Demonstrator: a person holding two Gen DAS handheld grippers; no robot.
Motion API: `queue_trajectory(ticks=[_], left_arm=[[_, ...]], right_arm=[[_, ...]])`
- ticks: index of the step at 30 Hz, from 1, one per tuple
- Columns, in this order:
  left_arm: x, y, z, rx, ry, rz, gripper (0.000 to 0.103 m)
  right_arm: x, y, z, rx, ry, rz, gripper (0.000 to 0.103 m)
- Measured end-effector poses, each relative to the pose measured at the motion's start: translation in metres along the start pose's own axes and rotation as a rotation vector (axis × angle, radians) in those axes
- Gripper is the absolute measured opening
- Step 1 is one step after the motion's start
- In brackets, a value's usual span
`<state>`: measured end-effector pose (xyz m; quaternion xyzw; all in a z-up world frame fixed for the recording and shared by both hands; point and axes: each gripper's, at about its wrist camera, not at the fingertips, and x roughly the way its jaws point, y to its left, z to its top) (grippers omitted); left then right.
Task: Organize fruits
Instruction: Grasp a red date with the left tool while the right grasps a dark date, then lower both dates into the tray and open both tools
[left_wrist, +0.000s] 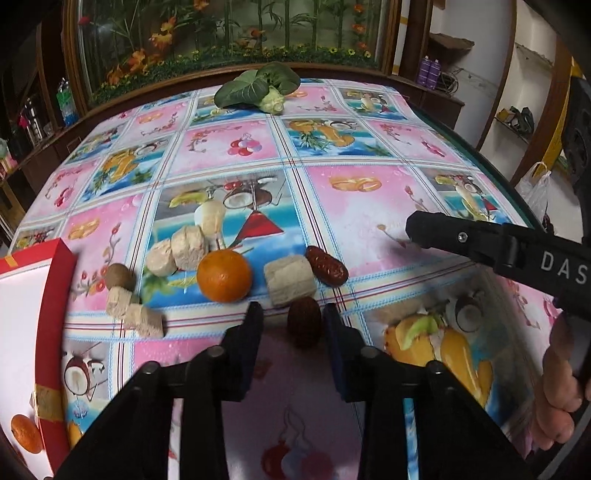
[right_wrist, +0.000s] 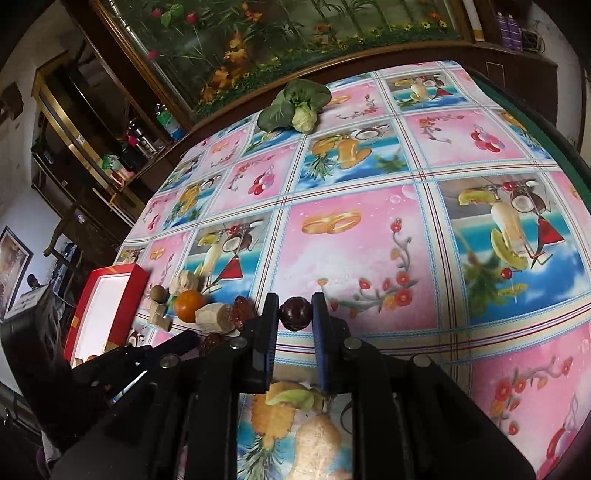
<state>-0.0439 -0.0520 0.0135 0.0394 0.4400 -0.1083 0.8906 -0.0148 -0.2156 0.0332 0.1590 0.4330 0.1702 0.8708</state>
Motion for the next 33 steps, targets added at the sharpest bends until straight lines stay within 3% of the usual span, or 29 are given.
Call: queue_trajectory(ticks=[2,13,23,33], left_arm=[[-0.001,0.001,-0.001,0.002,-0.013,0.0,0.017],[-0.044,0.032,-0.019,-0.081,-0.09,0.043,0.017],[-0.119,0.092,-0.044,-0.189,-0.243,0.172,0.017],[-0.147,0.147,-0.07,-0.316,-0.298,0.256,0.017]], right_arm=[[-0.001,-0.001,0.0,0.004,-0.005,-0.005,0.02],[-0.005,-0.003,0.0,-0.008,-0.056,-0.011,0.019],[-0.015,0.003,0.0,-0.053,-0.142,-0.023,0.019],[-0.013,0.013,-0.005,-0.063,-0.168,-0.035,0.019]])
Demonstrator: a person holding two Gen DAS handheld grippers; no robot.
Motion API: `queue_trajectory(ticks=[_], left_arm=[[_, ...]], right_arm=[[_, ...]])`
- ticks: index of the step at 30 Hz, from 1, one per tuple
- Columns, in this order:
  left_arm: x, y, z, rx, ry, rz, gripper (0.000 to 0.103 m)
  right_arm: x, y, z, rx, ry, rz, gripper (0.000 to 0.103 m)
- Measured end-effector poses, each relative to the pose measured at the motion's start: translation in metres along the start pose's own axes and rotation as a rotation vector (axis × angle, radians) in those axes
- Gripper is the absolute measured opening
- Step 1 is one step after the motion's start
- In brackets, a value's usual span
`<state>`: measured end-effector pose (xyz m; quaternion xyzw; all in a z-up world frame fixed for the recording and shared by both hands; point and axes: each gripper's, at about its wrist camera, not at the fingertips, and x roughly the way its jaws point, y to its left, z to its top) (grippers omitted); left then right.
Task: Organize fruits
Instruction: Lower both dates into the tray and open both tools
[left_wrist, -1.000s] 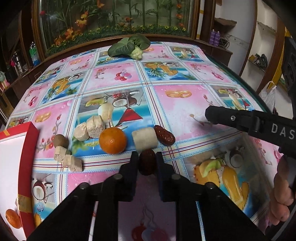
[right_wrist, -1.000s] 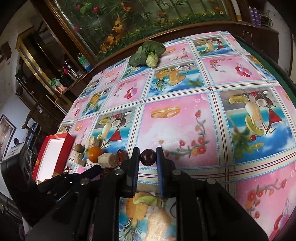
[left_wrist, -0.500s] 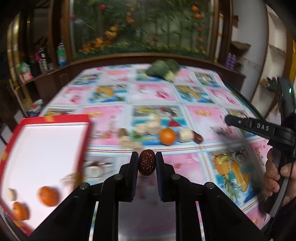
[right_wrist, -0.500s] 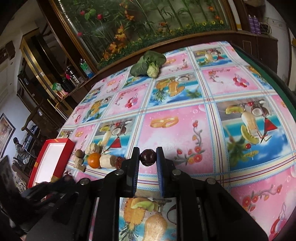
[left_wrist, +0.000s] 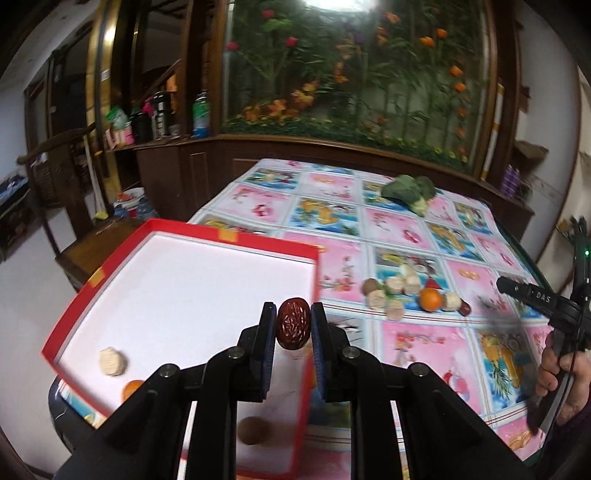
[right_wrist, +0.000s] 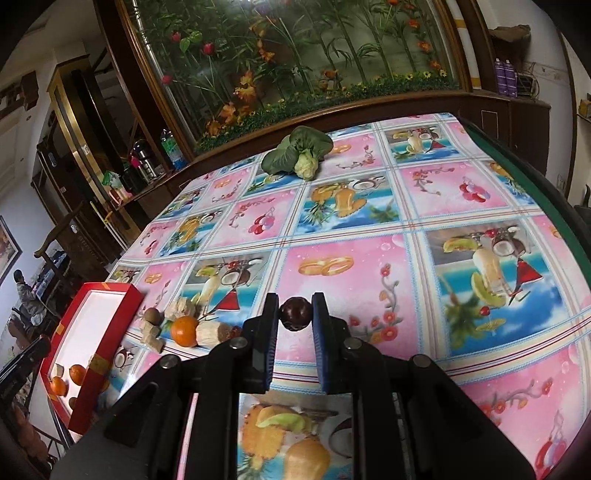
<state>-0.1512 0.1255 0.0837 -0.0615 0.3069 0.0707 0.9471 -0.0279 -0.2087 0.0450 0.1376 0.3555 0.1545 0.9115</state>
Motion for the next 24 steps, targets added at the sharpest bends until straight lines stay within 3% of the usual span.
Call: queue_trajectory(ticks=[5,7,13,18,24], left_arm=[[-0.006,0.028,0.006,-0.032,-0.021,0.036,0.017],[-0.008,0.041,0.01,-0.037,-0.028,0.067,0.017],[0.002,0.083,0.032,-0.06,-0.015,0.184,0.017],[0.036,0.109,0.033,-0.096,0.08,0.249,0.017],[0.064,0.101,0.019,-0.093,0.155,0.231,0.017]], right_arm=[[0.008,0.046,-0.004,0.013,0.017,0.125,0.02],[0.024,0.083,-0.007,0.023,0.061,0.229,0.02],[0.069,0.208,-0.001,-0.021,0.158,0.406,0.02],[0.102,0.273,-0.016,-0.084,0.23,0.428,0.02],[0.138,0.266,-0.036,-0.158,0.362,0.397,0.02]])
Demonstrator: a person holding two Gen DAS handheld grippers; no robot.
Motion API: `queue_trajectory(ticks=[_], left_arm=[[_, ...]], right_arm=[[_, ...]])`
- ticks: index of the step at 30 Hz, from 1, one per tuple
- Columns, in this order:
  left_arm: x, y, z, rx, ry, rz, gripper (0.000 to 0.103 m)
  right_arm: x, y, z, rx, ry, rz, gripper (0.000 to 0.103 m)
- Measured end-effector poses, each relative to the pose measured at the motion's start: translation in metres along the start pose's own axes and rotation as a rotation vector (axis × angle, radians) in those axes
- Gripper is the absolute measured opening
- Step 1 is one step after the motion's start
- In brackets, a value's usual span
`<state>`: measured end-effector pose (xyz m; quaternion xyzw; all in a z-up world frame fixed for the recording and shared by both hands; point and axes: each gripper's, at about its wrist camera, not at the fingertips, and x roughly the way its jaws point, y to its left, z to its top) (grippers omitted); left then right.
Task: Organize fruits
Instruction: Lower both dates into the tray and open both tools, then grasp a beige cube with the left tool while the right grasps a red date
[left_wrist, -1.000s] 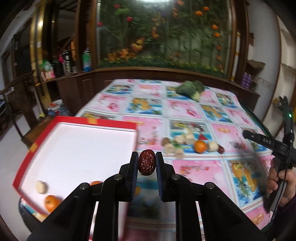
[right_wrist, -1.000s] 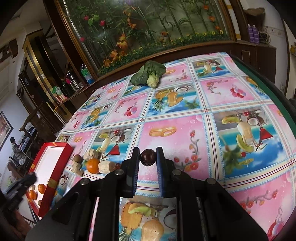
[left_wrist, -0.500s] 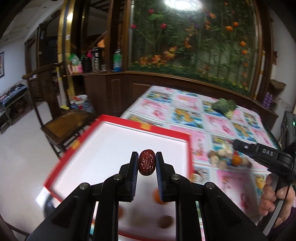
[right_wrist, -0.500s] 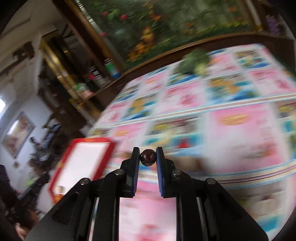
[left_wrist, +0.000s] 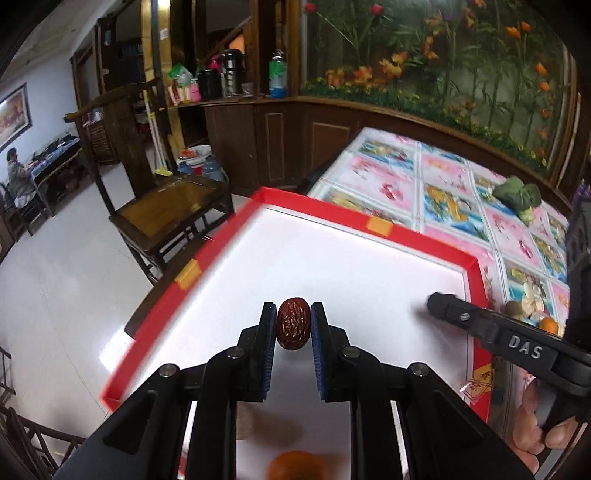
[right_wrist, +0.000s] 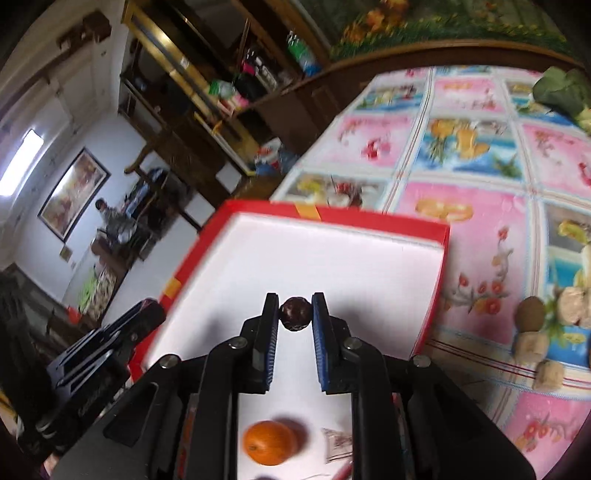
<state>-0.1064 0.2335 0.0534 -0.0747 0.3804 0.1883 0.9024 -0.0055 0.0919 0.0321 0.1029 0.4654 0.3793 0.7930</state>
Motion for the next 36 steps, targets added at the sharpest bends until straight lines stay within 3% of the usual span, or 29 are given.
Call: queue_trajectory(ticks=[3,13,15,16,19,20,21,25,32,36], left_arm=[[0.005,-0.011,-0.004,0.039,0.02,-0.002,0.017],[0.018,-0.019,-0.017,0.03,0.11,0.017,0.017],[0.016,-0.02,-0.019,0.03,0.118,0.027,0.028],[0.014,-0.02,-0.02,0.029,0.115,0.028,0.038],[0.002,-0.019,-0.023,0.023,0.083,0.044,0.054],[0.0,-0.019,-0.024,0.016,0.078,0.039,0.059],[-0.007,-0.017,-0.026,0.001,0.071,0.021,0.06],[-0.022,-0.023,-0.029,-0.003,0.065,-0.024,0.06],[-0.053,-0.057,-0.036,0.092,0.036,-0.113,0.064],[-0.059,-0.083,-0.038,0.139,0.025,-0.163,0.064]], right_arm=[[0.007,-0.008,-0.003,0.012,0.036,0.025,0.02],[0.01,0.002,-0.008,-0.053,0.007,-0.033,0.02],[0.011,0.004,-0.008,-0.073,0.012,-0.05,0.021],[0.012,0.006,-0.008,-0.085,0.015,-0.058,0.021],[0.007,0.005,-0.007,-0.072,0.015,-0.033,0.039],[0.004,0.004,-0.007,-0.058,0.006,-0.019,0.052],[-0.001,0.003,-0.006,-0.041,-0.016,-0.003,0.056],[-0.022,0.0,-0.003,-0.018,-0.067,0.024,0.056],[-0.065,-0.026,0.011,0.049,-0.121,0.073,0.056],[-0.108,-0.064,0.004,-0.012,-0.145,-0.017,0.056]])
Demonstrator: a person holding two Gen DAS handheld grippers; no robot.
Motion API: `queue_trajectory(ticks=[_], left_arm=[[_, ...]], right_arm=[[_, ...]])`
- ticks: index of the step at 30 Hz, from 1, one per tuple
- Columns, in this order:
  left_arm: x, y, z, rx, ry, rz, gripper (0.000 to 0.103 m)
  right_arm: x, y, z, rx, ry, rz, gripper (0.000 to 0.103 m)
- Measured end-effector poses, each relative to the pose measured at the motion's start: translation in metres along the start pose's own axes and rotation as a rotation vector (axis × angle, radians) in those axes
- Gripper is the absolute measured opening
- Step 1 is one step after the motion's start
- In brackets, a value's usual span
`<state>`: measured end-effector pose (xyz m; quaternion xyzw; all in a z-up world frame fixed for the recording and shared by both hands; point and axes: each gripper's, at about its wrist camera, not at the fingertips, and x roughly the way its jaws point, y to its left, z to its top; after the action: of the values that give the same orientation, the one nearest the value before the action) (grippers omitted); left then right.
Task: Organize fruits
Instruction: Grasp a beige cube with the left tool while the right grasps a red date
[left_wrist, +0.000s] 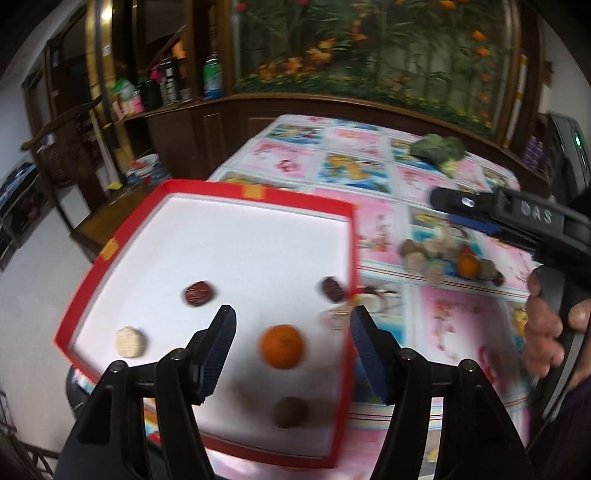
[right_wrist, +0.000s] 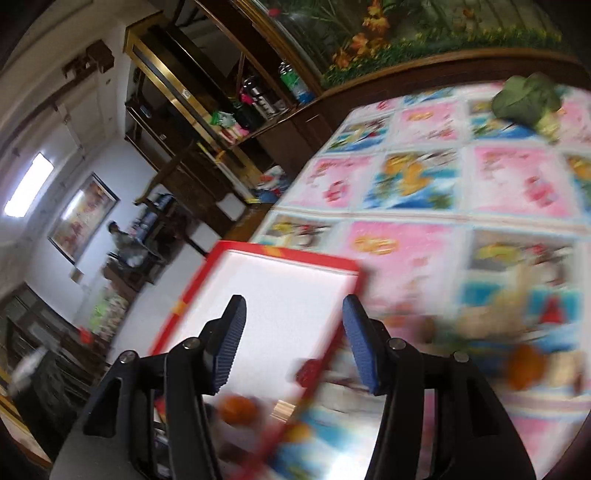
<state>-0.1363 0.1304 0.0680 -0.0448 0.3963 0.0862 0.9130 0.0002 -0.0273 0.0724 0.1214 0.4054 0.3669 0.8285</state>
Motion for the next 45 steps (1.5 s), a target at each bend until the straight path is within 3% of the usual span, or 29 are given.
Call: queue_trajectory(ticks=[7,11,17,22,26,31,33,35,37,42,44,45], left_arm=[[0.021,-0.056,0.001,0.108,0.04,-0.072,0.064],[0.033,-0.084,0.001,0.146,0.056,-0.118,0.064],[0.057,-0.1,-0.001,0.163,0.089,-0.146,0.064],[0.071,-0.103,0.003,0.147,0.114,-0.179,0.064],[0.082,-0.104,0.009,0.116,0.139,-0.193,0.064],[0.091,-0.114,0.015,0.119,0.138,-0.191,0.063],[0.094,-0.116,0.017,0.121,0.133,-0.183,0.06],[0.095,-0.12,0.019,0.128,0.122,-0.189,0.049],[0.097,-0.122,0.021,0.129,0.116,-0.19,0.049],[0.1,-0.126,0.021,0.148,0.068,-0.163,0.034],[0.099,-0.123,0.021,0.138,0.062,-0.165,0.022],[0.1,-0.121,0.022,0.127,0.063,-0.177,0.02]], right_arm=[[-0.086,-0.104,-0.018,-0.022,-0.038,-0.218,0.056],[-0.09,-0.129,-0.019,-0.007,0.033,-0.251,0.056],[-0.066,-0.111,-0.035,-0.159,0.179,-0.265,0.056],[-0.054,-0.108,-0.042,-0.206,0.206,-0.338,0.055],[-0.044,-0.107,-0.044,-0.227,0.193,-0.406,0.043],[-0.037,-0.095,-0.048,-0.294,0.186,-0.422,0.021],[-0.036,-0.091,-0.049,-0.307,0.181,-0.436,0.018],[-0.036,-0.093,-0.047,-0.286,0.182,-0.428,0.018],[-0.039,-0.099,-0.044,-0.239,0.177,-0.434,0.018],[-0.048,-0.112,-0.035,-0.128,0.15,-0.431,0.018],[-0.052,-0.117,-0.032,-0.084,0.136,-0.42,0.018],[-0.055,-0.12,-0.03,-0.053,0.122,-0.413,0.018]])
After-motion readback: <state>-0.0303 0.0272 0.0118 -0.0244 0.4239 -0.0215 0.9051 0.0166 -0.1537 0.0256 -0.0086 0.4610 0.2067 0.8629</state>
